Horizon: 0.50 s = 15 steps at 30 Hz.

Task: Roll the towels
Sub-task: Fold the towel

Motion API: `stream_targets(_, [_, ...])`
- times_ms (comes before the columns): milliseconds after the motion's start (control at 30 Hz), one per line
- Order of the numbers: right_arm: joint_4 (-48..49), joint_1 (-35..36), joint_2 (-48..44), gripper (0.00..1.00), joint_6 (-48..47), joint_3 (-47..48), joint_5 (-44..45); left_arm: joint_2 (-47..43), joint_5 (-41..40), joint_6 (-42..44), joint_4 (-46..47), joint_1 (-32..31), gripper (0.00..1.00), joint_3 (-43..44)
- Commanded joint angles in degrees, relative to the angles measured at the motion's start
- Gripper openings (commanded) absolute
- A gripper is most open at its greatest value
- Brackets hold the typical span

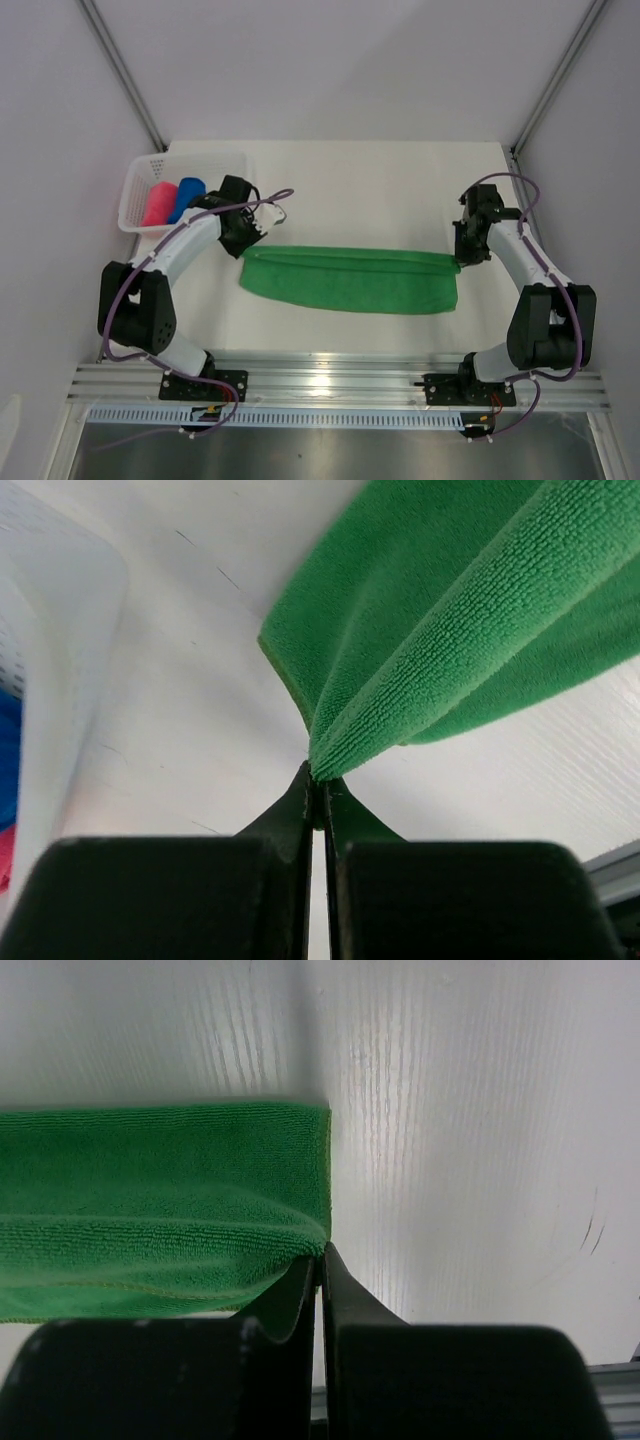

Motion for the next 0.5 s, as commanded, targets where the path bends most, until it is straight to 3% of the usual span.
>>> stream_targets(0, [-3.8, -0.2, -1.2, 0.00, -0.7, -0.7, 0.4, -3.0, 0.0, 3.2, -2.2, 0.5, 0.01, -2.3])
stream_targets(200, [-9.4, 1.1, 1.3, 0.00, -4.9, 3.8, -2.5, -4.6, 1.6, 5.3, -3.8, 0.5, 0.01, -4.6])
stream_targets(467, [-16.1, 7.4, 7.4, 0.00, -8.7, 7.1, 4.7, -5.9, 1.6, 6.3, -3.9, 0.4, 0.01, -7.0])
